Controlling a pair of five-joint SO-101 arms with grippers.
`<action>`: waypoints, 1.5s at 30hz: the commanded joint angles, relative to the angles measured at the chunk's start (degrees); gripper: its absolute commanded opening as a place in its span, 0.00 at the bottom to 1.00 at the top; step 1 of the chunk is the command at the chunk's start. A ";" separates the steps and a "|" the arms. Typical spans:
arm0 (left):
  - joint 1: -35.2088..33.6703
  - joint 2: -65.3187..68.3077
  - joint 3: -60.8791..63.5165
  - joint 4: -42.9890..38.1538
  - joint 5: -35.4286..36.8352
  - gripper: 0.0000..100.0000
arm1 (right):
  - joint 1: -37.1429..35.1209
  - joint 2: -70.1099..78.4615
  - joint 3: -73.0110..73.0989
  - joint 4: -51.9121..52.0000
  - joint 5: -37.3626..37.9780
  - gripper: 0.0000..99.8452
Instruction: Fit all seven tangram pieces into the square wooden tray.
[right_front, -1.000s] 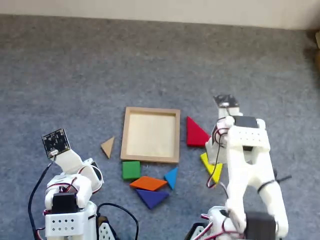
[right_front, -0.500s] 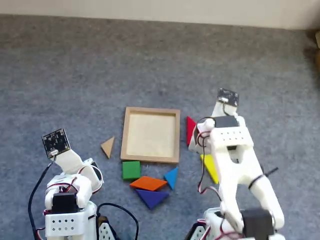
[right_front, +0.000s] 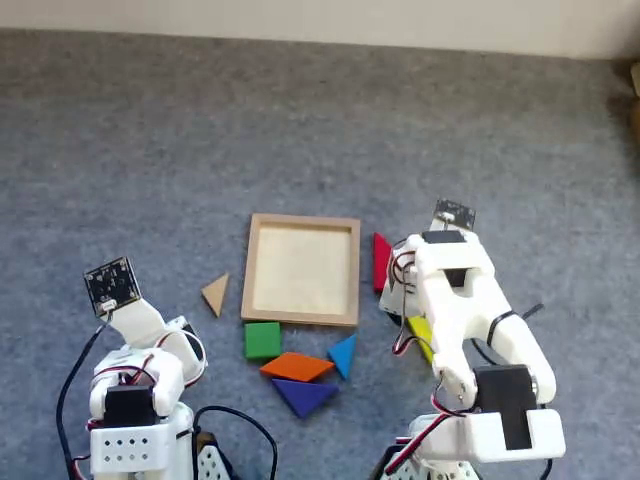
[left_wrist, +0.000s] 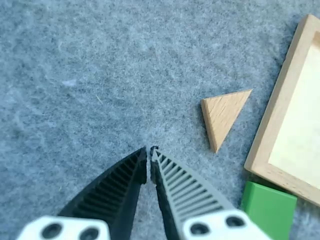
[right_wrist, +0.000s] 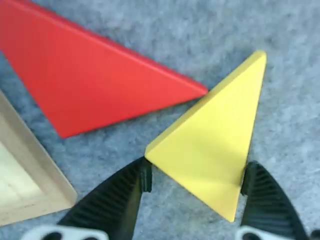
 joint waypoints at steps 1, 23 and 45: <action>1.19 0.40 1.27 0.26 -0.35 0.04 | 0.84 0.40 -2.59 -2.24 -0.26 0.29; 1.19 0.40 1.27 0.26 -0.35 0.04 | 0.84 0.92 -6.11 -4.44 -5.01 0.29; 1.19 0.40 1.27 0.26 -0.35 0.04 | 2.07 4.35 -4.35 -9.10 -5.19 0.41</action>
